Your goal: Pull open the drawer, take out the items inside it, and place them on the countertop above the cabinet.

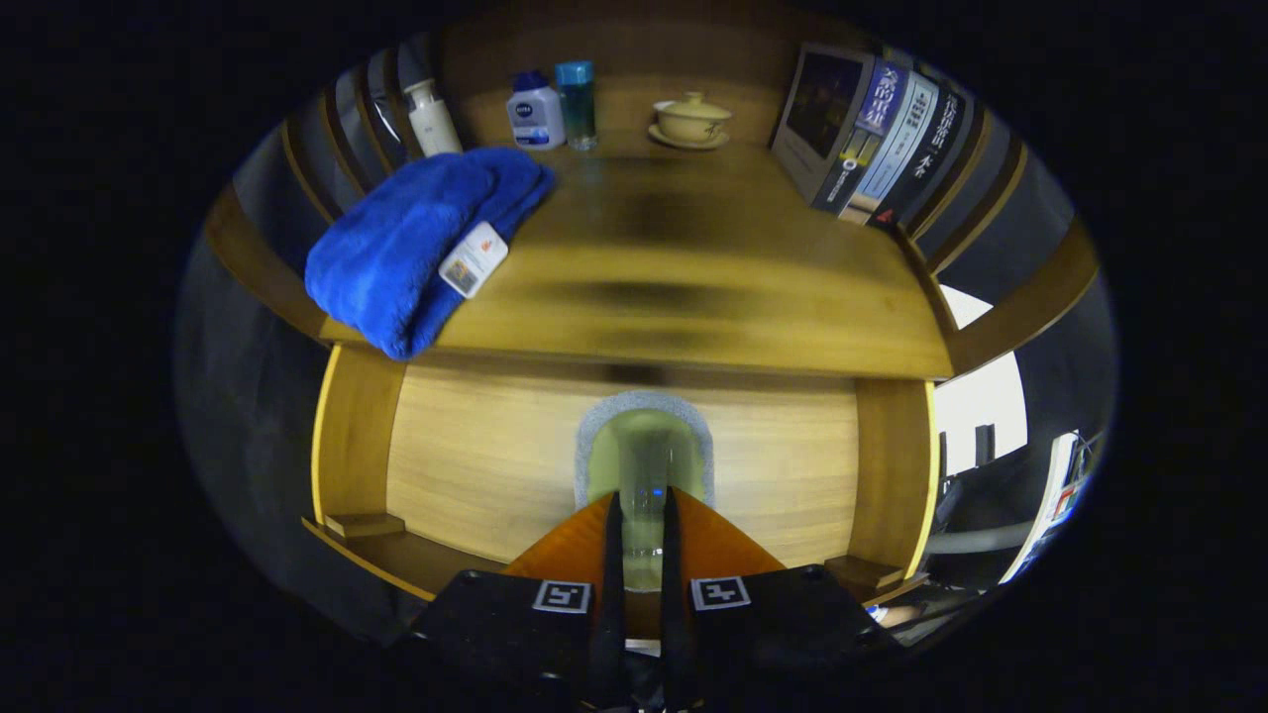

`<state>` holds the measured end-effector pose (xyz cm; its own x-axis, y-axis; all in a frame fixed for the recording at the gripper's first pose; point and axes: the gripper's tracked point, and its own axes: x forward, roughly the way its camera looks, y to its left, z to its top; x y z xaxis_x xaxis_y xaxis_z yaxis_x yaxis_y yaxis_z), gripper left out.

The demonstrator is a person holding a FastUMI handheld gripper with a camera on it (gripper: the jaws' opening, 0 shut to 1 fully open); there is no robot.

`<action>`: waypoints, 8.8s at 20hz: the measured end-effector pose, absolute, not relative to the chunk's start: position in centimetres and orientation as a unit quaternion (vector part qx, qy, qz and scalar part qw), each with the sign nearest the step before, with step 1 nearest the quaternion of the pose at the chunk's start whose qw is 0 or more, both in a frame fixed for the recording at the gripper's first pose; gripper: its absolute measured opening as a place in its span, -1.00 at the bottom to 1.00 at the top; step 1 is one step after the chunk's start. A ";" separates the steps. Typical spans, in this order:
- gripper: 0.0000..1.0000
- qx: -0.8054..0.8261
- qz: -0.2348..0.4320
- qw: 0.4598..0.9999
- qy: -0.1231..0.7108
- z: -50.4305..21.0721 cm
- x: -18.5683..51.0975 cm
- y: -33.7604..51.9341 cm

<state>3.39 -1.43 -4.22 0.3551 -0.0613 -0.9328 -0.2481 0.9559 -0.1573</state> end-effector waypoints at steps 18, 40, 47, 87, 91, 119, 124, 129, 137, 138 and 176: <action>-0.53 -0.145 0.014 0.836 0.528 1.4 18.8 0.7; 0.96 -0.056 -0.024 0.891 0.450 0.2 19.2 -0.7; 0.96 -0.002 -0.032 0.928 0.372 2.1 14.7 -2.4; 0.97 -0.005 0.001 0.991 0.135 -5.9 -11.2 -13.7; 0.97 -0.006 0.010 0.989 0.150 -7.4 -10.8 -13.4; 0.96 -0.006 0.036 0.987 0.155 -8.1 -7.7 -12.6; 0.95 -0.013 0.029 0.987 0.156 -8.1 -6.2 -12.2; 0.96 0.001 0.023 0.988 0.154 -8.2 -3.8 -11.6; 0.95 -0.022 -0.001 0.988 0.153 -8.4 1.7 -10.3; 0.95 -0.021 -0.002 0.987 0.157 -8.8 2.3 -10.1; 0.96 0.024 -0.009 0.987 0.159 -6.3 7.5 -6.7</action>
